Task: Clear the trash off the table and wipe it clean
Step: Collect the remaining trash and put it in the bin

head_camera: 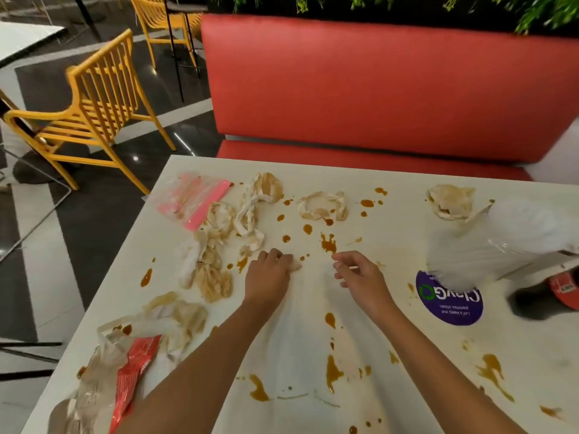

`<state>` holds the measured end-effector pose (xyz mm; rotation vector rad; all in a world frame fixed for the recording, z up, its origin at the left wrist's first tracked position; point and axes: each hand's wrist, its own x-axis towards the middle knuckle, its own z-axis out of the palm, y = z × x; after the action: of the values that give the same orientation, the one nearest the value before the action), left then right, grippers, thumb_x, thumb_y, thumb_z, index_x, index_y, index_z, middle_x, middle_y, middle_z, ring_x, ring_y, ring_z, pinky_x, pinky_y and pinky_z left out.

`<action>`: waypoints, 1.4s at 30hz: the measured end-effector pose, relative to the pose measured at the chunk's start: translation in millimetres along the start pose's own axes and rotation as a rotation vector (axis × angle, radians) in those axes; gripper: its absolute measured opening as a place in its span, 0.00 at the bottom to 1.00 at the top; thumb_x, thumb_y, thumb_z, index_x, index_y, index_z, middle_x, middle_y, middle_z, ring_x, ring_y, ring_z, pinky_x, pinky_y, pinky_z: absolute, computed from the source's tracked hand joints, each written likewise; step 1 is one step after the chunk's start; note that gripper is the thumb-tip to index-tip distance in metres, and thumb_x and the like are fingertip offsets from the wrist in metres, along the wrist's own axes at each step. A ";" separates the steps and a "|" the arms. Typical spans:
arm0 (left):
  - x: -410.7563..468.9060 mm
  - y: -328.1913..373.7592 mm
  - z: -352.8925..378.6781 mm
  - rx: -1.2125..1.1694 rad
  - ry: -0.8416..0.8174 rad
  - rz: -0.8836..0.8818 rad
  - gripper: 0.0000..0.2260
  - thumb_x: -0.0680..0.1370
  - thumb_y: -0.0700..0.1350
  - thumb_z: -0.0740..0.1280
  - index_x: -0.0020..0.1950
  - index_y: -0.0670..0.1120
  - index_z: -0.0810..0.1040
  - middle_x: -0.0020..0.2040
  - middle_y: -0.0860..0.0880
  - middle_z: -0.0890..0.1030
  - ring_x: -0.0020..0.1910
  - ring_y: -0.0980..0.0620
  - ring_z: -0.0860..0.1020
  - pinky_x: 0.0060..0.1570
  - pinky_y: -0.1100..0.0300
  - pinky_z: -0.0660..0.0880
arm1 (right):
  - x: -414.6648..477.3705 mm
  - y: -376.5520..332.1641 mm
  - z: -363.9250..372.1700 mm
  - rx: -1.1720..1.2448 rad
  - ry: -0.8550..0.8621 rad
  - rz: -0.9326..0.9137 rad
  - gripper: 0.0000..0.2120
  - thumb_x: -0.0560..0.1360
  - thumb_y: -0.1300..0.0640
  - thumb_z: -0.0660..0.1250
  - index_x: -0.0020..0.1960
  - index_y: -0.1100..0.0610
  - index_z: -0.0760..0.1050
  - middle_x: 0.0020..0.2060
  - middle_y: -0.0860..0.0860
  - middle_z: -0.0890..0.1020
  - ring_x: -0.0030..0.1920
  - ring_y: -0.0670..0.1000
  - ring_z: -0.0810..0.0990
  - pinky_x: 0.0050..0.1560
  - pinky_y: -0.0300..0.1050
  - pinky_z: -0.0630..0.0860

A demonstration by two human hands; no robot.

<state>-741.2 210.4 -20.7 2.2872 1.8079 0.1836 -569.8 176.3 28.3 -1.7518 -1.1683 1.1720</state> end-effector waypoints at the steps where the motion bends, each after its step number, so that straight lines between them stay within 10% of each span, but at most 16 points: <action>1: -0.1 -2.0 0.6 -0.051 0.025 0.005 0.16 0.81 0.42 0.56 0.69 0.49 0.69 0.64 0.50 0.72 0.60 0.49 0.69 0.54 0.59 0.66 | 1.3 0.4 -1.5 -0.004 0.007 0.005 0.08 0.78 0.59 0.61 0.47 0.47 0.75 0.46 0.47 0.78 0.50 0.53 0.78 0.56 0.51 0.76; 12: -12.5 -49.3 -65.6 -0.466 0.320 -0.115 0.13 0.78 0.36 0.62 0.61 0.43 0.77 0.54 0.47 0.75 0.48 0.51 0.75 0.45 0.67 0.68 | 47.5 -45.5 47.7 -0.239 -0.097 -0.161 0.12 0.77 0.61 0.61 0.59 0.55 0.74 0.53 0.50 0.74 0.45 0.46 0.74 0.40 0.32 0.71; 17: -23.0 -77.5 -87.4 -0.453 0.383 -0.182 0.12 0.78 0.37 0.63 0.60 0.44 0.78 0.52 0.48 0.75 0.44 0.56 0.72 0.44 0.75 0.64 | 88.9 -72.2 101.3 -0.593 -0.285 -0.371 0.25 0.75 0.56 0.66 0.70 0.52 0.63 0.72 0.51 0.60 0.71 0.53 0.60 0.67 0.47 0.62; 23: -36.5 -96.7 -93.2 -0.469 0.390 -0.248 0.11 0.78 0.39 0.64 0.58 0.47 0.78 0.51 0.52 0.74 0.41 0.60 0.73 0.43 0.76 0.68 | 129.0 -86.3 135.6 -0.833 -0.409 -0.361 0.37 0.71 0.48 0.71 0.74 0.46 0.56 0.76 0.48 0.43 0.75 0.53 0.41 0.72 0.54 0.54; 30: -47.8 -103.8 -90.1 -0.500 0.356 -0.251 0.11 0.78 0.39 0.64 0.57 0.49 0.79 0.49 0.53 0.73 0.41 0.58 0.75 0.44 0.67 0.73 | 125.2 -54.9 139.4 -0.830 -0.387 -0.424 0.20 0.74 0.55 0.67 0.65 0.52 0.70 0.60 0.53 0.71 0.65 0.53 0.66 0.57 0.48 0.70; 42: 13.7 -103.0 -101.3 -0.460 0.352 -0.213 0.12 0.77 0.38 0.63 0.60 0.45 0.77 0.56 0.46 0.74 0.49 0.54 0.72 0.49 0.69 0.64 | 102.2 -72.4 85.6 -0.433 -0.189 -0.410 0.09 0.70 0.61 0.70 0.50 0.59 0.76 0.47 0.54 0.80 0.46 0.53 0.77 0.44 0.43 0.71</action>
<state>-858.8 255.8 51.4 1.8117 1.8995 0.9087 -653.1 302.9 35.0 -1.6060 -1.9038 0.8911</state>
